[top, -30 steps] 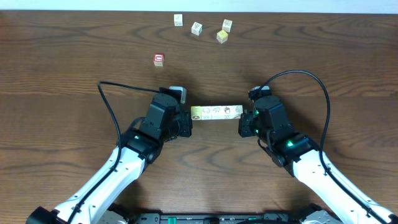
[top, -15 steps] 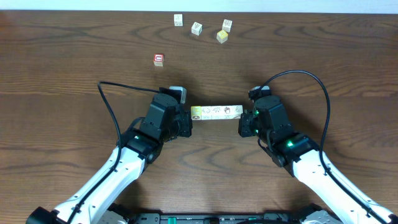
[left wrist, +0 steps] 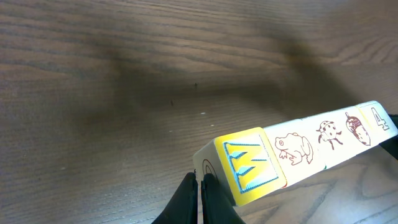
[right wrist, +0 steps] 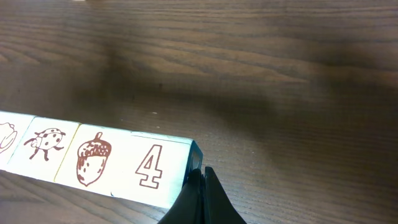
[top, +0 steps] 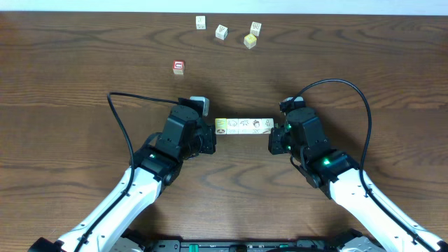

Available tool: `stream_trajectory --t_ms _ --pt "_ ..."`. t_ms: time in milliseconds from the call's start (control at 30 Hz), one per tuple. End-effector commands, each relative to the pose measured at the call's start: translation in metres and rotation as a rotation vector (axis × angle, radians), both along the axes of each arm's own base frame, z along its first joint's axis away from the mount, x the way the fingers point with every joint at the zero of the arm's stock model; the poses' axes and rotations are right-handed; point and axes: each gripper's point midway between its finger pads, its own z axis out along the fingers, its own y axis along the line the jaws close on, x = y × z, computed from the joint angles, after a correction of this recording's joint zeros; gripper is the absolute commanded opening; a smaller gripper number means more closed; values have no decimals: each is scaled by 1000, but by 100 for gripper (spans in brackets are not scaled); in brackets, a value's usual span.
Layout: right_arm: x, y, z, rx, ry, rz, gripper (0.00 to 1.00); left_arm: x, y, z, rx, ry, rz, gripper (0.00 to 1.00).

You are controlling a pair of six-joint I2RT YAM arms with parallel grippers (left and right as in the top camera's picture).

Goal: Lift 5 blocks

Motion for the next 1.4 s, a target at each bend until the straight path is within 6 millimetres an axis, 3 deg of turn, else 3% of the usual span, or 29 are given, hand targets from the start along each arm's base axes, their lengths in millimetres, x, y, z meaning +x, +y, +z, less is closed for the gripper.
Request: stream_trajectory --t_ms 0,1033,1367 --pt "-22 59 30 163 3 233 1 -12 -41 39 -148 -29 -166 7" --pt "-21 55 26 143 8 215 1 -12 -41 34 -142 -17 -165 7" --pt "-21 55 14 129 38 213 1 -13 -38 30 -125 -2 -154 7"
